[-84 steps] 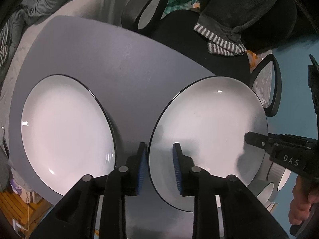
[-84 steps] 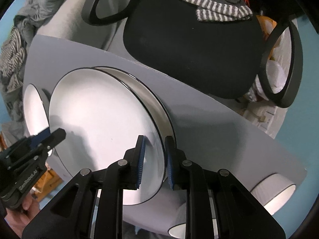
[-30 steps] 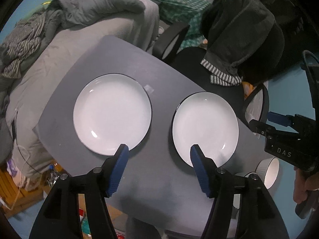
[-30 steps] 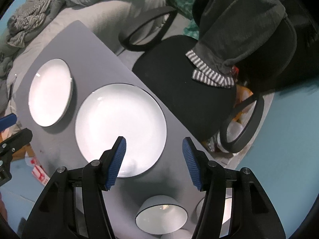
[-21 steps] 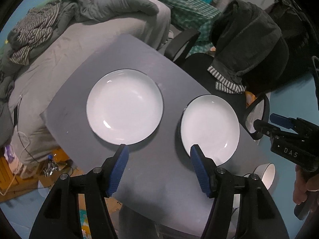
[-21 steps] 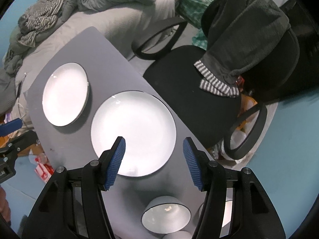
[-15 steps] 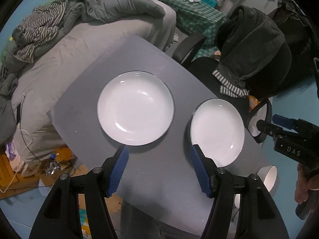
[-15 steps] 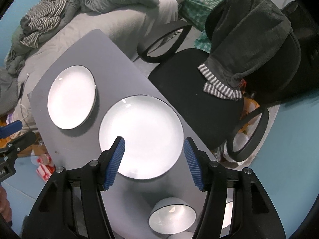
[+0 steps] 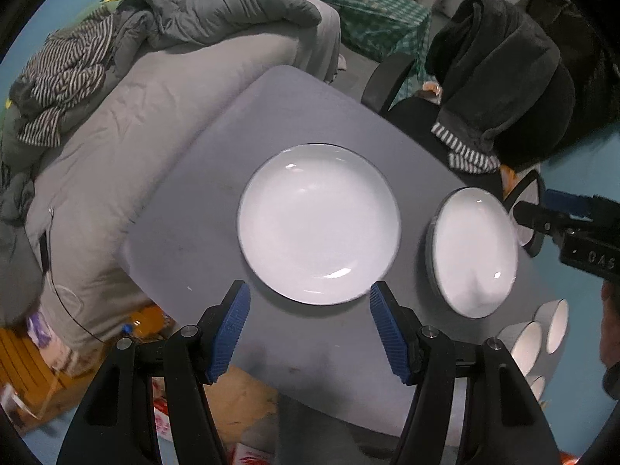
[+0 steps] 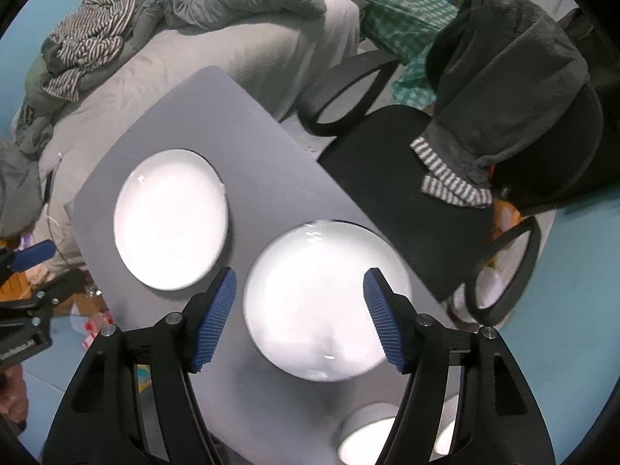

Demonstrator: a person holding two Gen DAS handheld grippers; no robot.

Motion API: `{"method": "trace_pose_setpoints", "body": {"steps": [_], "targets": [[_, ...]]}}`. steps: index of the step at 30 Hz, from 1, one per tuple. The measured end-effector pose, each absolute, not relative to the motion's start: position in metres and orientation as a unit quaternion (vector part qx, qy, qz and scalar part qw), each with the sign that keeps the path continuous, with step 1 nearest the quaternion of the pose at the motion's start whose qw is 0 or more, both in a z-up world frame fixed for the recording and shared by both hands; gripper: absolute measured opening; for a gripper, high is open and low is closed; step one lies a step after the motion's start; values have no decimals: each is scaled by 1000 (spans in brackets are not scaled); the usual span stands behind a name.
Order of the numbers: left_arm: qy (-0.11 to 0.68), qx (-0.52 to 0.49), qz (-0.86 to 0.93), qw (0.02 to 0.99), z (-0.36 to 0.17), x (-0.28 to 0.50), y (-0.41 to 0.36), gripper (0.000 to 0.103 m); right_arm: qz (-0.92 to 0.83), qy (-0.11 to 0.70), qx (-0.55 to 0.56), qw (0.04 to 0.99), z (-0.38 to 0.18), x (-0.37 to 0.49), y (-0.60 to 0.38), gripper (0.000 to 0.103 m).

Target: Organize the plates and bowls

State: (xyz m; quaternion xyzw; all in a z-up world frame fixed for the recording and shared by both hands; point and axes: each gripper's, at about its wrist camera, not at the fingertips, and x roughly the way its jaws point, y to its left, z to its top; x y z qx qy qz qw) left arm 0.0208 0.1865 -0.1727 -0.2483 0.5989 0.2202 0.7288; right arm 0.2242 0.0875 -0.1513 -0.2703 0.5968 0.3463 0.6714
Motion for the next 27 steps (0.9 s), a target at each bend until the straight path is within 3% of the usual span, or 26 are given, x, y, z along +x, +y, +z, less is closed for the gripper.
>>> {"method": "trace_pose_setpoints", "body": {"steps": [27], "targets": [[642,-280,166,695,-273,32,285,65,333,674,-210,625,-256,224,175,68]]}}
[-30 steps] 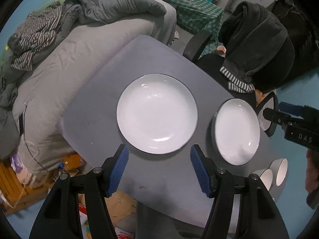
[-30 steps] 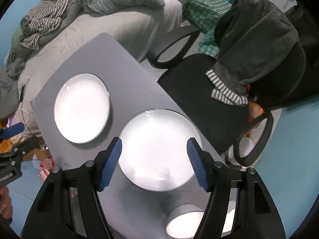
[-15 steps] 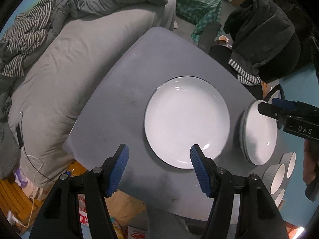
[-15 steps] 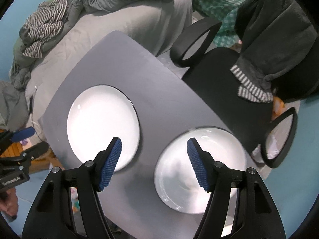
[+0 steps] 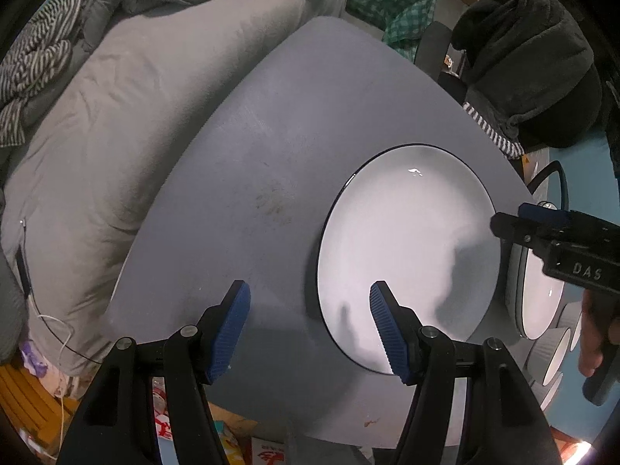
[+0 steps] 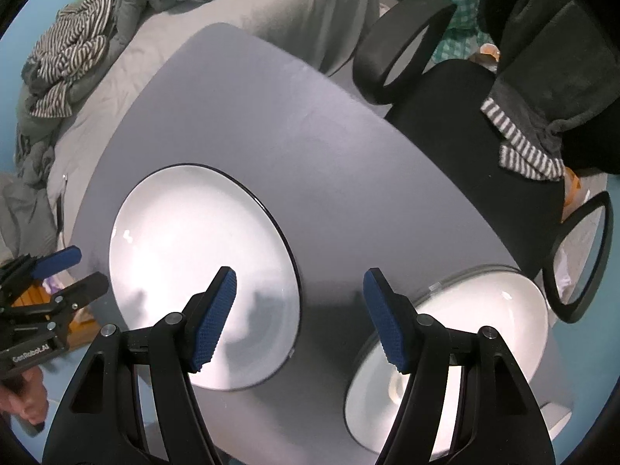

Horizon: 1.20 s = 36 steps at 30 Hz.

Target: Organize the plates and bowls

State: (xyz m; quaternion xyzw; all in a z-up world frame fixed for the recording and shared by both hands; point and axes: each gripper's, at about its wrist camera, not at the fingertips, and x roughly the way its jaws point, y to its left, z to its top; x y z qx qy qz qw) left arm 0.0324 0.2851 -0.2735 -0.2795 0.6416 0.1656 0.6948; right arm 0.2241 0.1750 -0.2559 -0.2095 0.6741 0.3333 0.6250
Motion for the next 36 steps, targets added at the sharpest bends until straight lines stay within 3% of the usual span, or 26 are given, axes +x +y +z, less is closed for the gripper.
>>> {"method": "trace_pose_setpoints", "body": {"steps": [16,19,26,30,36], "targets": [[660,-290,129,681,-300,33,293,65,326,699,-207,602,-288,214,186,67],[669,-278,120,679,-301,32,289,52,322,707,-202,596,-291,212,185,67],[671,-280,114,677,-302,32,286,49,315,709,-200,598,-289,210,185,60],[668,-289,114,676,-304,32,287,48,311,710,-195,600,-288,211,182,50],[666,-312,126,666,-309,30,292,35,313,717,-189,594,-289,212,178,35]]}}
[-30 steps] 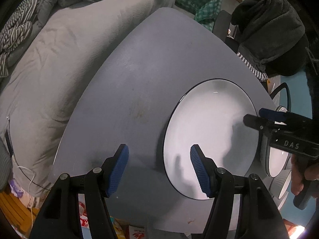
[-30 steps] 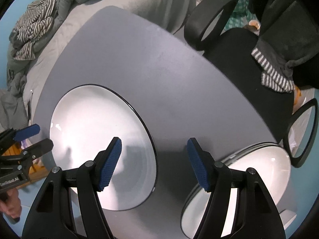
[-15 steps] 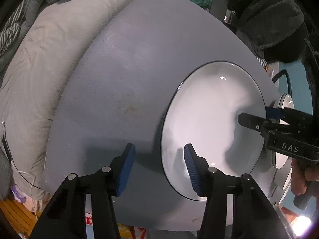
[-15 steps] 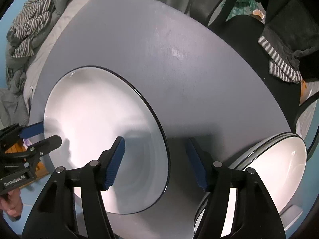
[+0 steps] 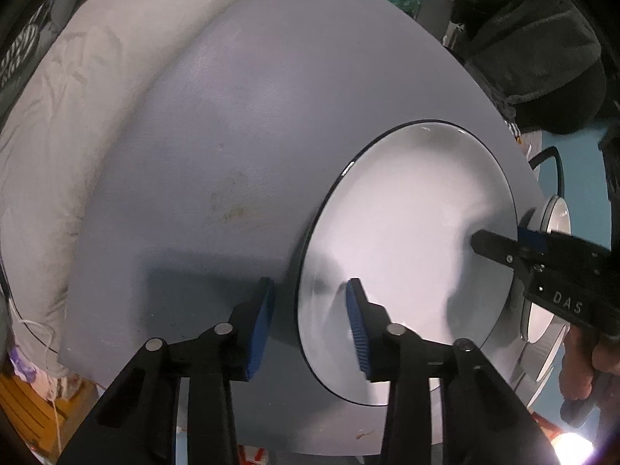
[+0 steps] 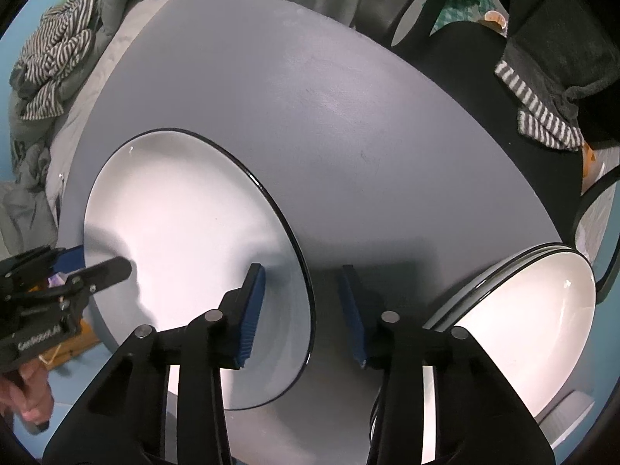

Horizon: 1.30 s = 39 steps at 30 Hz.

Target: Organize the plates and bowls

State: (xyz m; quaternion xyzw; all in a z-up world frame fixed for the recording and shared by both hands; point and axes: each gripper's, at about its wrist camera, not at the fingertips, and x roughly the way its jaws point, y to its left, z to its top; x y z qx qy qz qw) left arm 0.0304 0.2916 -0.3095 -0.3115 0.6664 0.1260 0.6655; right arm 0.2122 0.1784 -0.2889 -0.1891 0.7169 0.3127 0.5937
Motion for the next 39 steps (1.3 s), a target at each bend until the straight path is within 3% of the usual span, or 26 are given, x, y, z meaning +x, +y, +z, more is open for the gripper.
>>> {"method": "trace_pose_setpoints", "body": {"steps": [3,5,39], "targets": [[664,-320,124,664,-310,28,295,27,318,723,-176,587,-289,213,178,23],[662,-333,109,662,-311,27,296,19,315,723,-180,588,-289,212,180,23],[677,-316,119,654,-319,51,268,20,288,750,-161,573,-291,204,166,19]]}}
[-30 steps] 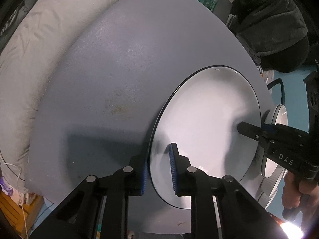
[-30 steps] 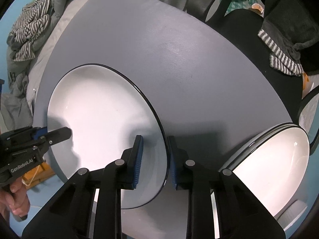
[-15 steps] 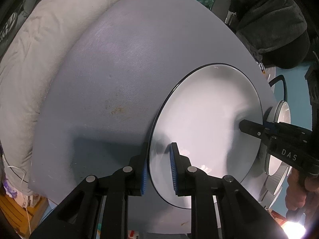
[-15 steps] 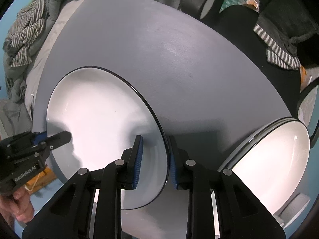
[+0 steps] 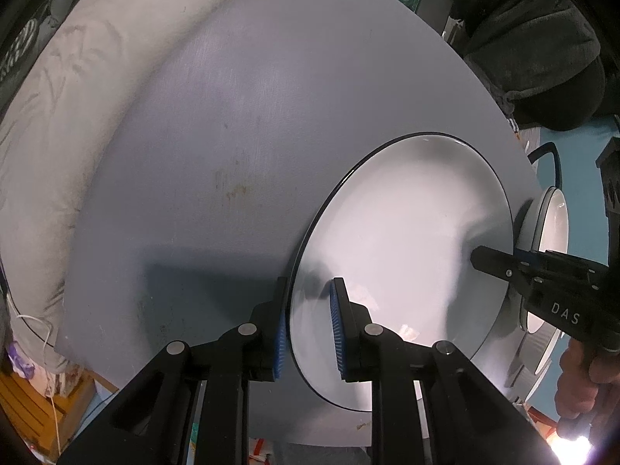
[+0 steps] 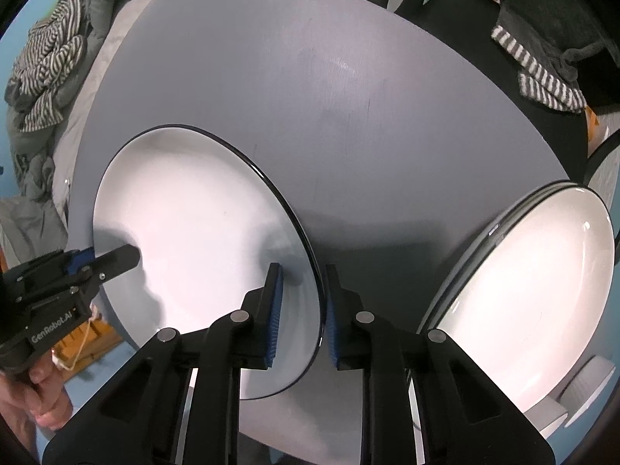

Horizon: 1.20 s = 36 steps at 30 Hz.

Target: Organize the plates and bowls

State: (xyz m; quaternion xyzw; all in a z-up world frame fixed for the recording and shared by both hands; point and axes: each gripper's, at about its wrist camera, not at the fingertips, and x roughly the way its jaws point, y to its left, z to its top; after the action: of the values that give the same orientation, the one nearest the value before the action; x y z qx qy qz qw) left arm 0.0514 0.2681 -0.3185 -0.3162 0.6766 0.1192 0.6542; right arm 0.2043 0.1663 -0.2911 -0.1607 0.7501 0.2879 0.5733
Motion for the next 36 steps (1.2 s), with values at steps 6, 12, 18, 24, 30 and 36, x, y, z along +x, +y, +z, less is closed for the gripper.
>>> {"method": "trace_pose_setpoints", "body": {"steps": [6,12,18,24,30,36], "targets": [[675,-316,120,656,-315,54,265,20,286,745,-172,577,-283,198,164,19],[671,-320,121,657,-307,53,262,20,289,743,-170,579,-274,194,159,18],[667,-315,115,665,-294,52,255,20,288,740,-154,588,-262,196,147,18],[662,-317,101,671,-282,61,245,20,284,742,-141,590,-254,202,129,18],[662,-303,84,680,-270,76,228,20,272,741,-125,600,-242,208,107,18],[659,-295,64,689,-260,92,210,20,260,738,-107,614,-230,214,83,18]]}}
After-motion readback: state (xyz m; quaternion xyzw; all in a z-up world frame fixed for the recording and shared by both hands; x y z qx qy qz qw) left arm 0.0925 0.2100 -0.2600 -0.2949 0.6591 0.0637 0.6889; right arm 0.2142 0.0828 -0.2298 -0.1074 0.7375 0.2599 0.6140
